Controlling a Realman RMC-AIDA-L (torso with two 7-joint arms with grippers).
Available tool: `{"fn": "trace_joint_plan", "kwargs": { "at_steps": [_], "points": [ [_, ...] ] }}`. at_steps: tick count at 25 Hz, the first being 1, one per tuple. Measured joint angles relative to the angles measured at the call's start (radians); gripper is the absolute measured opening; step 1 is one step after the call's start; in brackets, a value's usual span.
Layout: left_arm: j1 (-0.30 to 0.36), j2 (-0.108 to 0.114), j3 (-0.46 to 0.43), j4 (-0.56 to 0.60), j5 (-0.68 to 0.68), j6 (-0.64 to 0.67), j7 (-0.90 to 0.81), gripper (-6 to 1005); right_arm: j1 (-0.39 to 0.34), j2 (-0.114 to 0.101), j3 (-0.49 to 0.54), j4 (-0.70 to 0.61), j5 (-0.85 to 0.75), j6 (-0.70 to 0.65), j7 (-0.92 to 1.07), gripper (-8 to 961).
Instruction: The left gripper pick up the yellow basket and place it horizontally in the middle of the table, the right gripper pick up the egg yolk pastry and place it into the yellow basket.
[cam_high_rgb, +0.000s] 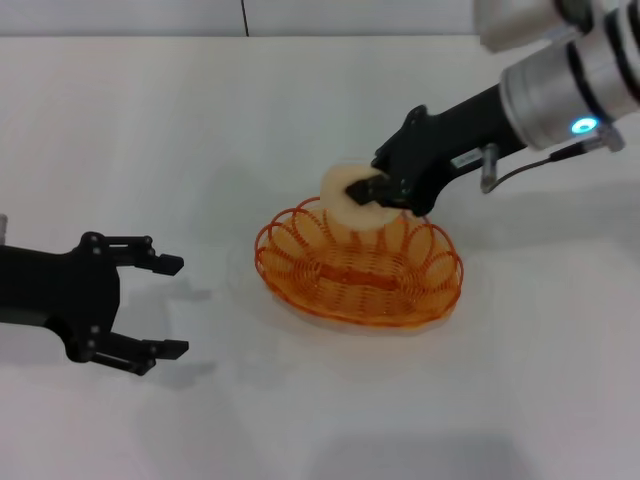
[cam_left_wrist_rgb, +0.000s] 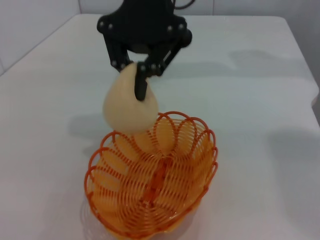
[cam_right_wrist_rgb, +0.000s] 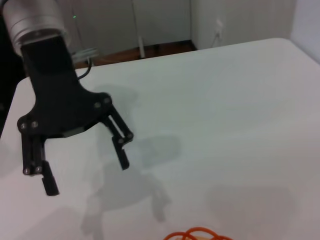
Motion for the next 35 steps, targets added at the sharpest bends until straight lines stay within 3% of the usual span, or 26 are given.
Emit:
{"fn": "trace_joint_plan", "kwargs": {
  "at_steps": [5,19,24,32,35],
  "points": [
    [-0.003,0.000,0.000,0.000,0.000,-0.003,0.000,888,0.008,0.000,-0.053,0.043,0.001,0.046,-0.004,49],
    [-0.011,0.000,0.000,0.000,0.000,-0.013,-0.012,888,-0.055,-0.008,-0.032,0.055,0.004,0.056,-0.079,371],
    [-0.011,-0.001,-0.006,-0.006,-0.003,-0.018,-0.013,888,-0.126,-0.008,0.073,0.055,0.052,0.033,-0.185,519],
    [-0.017,-0.001,-0.011,-0.038,-0.014,-0.041,-0.014,888,-0.231,-0.014,0.358,0.163,0.125,-0.100,-0.444,781],
    [-0.038,0.007,-0.024,-0.073,-0.019,-0.047,-0.014,888,-0.238,-0.030,0.425,0.241,0.124,-0.128,-0.520,782]
  ]
}}
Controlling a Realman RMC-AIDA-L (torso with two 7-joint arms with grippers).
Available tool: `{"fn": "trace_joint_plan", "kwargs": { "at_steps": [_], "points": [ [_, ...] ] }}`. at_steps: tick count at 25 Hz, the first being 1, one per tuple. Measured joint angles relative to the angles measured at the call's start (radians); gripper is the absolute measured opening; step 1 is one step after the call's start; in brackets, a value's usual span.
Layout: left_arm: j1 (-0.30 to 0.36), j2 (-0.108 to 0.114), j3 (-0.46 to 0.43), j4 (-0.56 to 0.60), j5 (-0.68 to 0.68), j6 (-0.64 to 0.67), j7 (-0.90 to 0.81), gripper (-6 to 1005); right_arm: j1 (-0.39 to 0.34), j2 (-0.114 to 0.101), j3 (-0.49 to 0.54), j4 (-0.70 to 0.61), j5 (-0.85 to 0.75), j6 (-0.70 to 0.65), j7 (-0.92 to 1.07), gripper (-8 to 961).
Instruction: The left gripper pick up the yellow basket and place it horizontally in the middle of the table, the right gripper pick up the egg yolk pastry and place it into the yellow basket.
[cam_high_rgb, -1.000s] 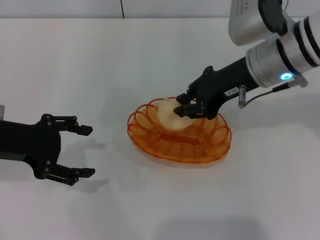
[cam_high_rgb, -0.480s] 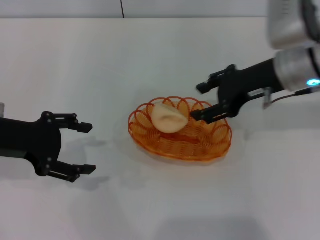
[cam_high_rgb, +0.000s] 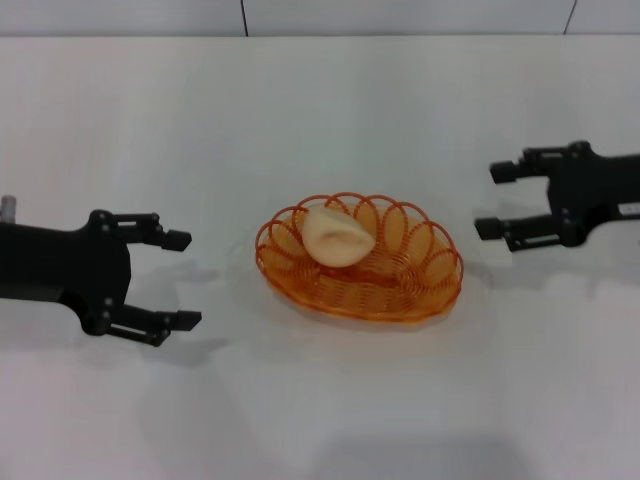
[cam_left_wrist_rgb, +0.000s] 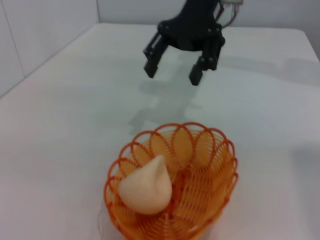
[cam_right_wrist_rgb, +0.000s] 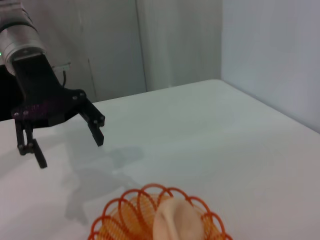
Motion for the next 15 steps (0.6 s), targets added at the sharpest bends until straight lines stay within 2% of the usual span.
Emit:
{"fn": "trace_joint_plan", "kwargs": {
  "at_steps": [4,6,11,15],
  "points": [
    [-0.025,0.017,-0.027,-0.049,-0.017,0.002,0.007,888,0.007,-0.038,0.022,0.113,0.000,-0.017,-0.060,782],
    [-0.034,0.026,-0.028,-0.067,-0.024,0.004,0.008,888,0.009,-0.051,0.030,0.147,0.001,-0.022,-0.079,781],
    [-0.037,0.033,-0.028,-0.078,-0.031,0.006,0.011,888,-0.005,-0.055,0.091,0.179,0.003,-0.040,-0.128,781],
    [-0.034,0.033,-0.028,-0.078,-0.031,0.006,0.011,888,-0.017,-0.055,0.100,0.185,0.007,-0.050,-0.138,787]
  ]
}}
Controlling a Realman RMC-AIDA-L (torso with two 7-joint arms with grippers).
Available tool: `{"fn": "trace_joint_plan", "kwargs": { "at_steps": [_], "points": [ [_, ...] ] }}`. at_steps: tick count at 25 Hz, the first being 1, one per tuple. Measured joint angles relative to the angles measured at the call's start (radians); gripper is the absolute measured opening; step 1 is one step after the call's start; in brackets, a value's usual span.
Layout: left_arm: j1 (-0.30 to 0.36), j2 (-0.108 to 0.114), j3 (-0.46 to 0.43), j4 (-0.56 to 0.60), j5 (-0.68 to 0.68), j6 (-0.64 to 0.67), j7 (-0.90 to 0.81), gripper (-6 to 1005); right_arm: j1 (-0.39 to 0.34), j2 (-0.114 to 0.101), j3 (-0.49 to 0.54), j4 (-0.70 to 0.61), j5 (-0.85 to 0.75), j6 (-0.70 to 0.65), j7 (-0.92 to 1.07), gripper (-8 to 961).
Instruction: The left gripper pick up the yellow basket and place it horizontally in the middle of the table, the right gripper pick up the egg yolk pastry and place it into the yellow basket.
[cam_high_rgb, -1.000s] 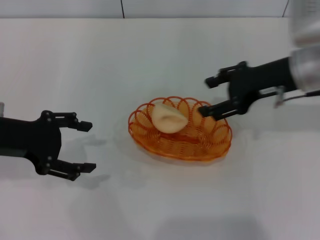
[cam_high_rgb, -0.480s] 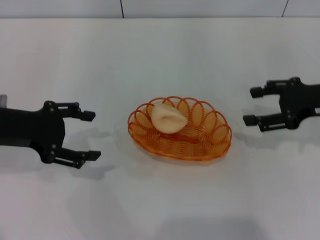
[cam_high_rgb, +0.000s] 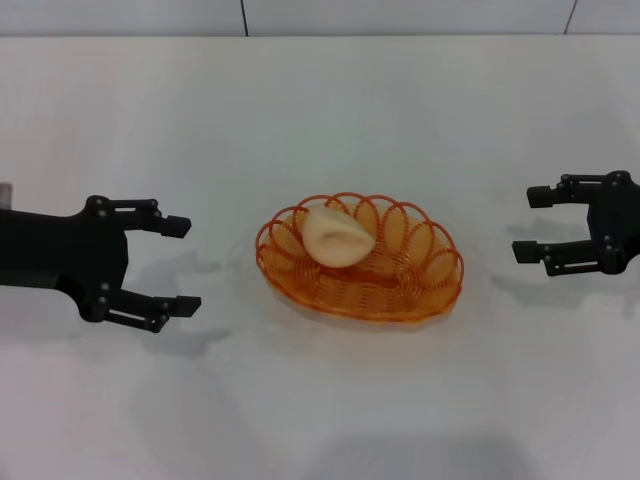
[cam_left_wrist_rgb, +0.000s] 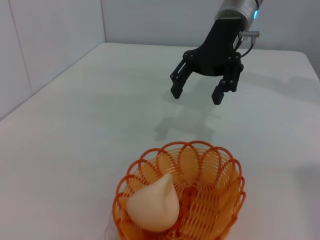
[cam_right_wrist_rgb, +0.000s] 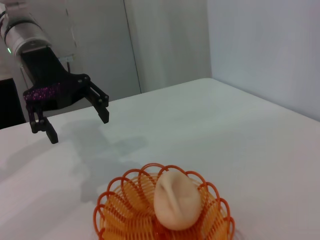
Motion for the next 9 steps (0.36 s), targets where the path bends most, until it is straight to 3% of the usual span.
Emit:
{"fn": "trace_joint_plan", "kwargs": {
  "at_steps": [9],
  "points": [
    [0.003,0.003,0.000,0.000,0.006,-0.007,-0.004,888,-0.003,0.006,0.001,-0.008,0.000,-0.005,-0.003,790]
  ]
}}
